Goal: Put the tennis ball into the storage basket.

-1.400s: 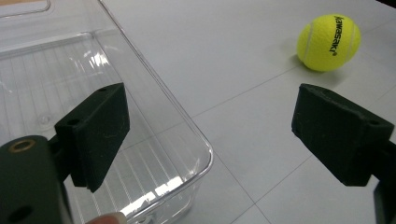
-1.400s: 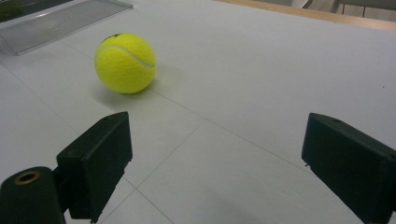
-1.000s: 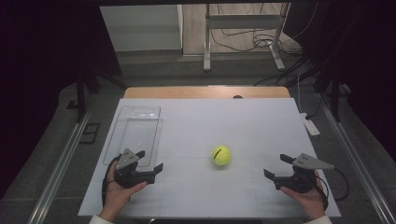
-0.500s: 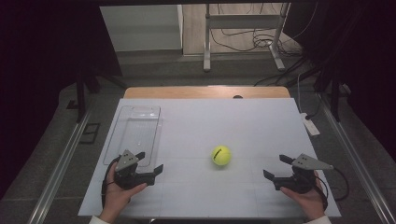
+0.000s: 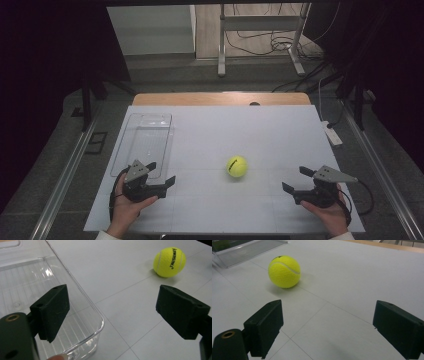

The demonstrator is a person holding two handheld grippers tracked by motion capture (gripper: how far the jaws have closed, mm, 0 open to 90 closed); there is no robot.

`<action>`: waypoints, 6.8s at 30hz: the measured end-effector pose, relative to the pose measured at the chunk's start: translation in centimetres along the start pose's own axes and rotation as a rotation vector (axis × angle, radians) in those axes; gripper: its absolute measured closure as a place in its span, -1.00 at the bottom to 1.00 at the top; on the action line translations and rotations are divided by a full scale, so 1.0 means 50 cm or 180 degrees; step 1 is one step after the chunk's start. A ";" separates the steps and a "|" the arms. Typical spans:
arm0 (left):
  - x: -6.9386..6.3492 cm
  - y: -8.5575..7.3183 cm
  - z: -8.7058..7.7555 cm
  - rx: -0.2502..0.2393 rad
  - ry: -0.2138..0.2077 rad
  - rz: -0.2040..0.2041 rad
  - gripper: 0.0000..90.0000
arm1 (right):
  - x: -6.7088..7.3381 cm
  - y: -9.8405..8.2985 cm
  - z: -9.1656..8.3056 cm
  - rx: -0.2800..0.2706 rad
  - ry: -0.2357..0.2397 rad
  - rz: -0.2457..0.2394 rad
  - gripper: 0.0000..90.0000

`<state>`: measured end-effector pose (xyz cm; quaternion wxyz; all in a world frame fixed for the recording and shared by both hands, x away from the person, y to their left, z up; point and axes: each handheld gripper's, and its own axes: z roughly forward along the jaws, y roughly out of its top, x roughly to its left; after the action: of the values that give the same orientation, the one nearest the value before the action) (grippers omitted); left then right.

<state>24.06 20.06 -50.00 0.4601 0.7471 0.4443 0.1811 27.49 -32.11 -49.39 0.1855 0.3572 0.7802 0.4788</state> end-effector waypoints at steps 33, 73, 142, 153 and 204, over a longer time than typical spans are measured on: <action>-0.027 0.043 0.015 0.0028 -0.0134 0.0079 -0.71 | -0.001 -0.002 -0.002 0.0000 -0.0015 0.0000 -0.78; -0.077 0.115 0.066 0.0206 -0.0467 0.0297 -0.71 | -0.001 -0.003 -0.002 -0.0001 -0.0002 -0.0002 -0.78; -0.142 0.186 0.170 0.0487 -0.0812 0.0513 -0.73 | -0.003 -0.006 0.003 0.0047 -0.0004 -0.0020 -0.78; -0.153 0.192 0.185 0.0525 -0.0853 0.0549 -0.74 | -0.003 -0.006 0.003 0.0051 -0.0006 -0.0022 -0.78; -0.186 0.206 0.294 0.0899 -0.1086 0.0577 -0.84 | -0.004 -0.008 0.005 0.0079 -0.0009 -0.0020 -0.78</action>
<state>34.16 2.72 -47.52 0.4013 0.8606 0.3122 0.0289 27.63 -32.20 -49.87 0.1837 0.3577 0.7869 0.4680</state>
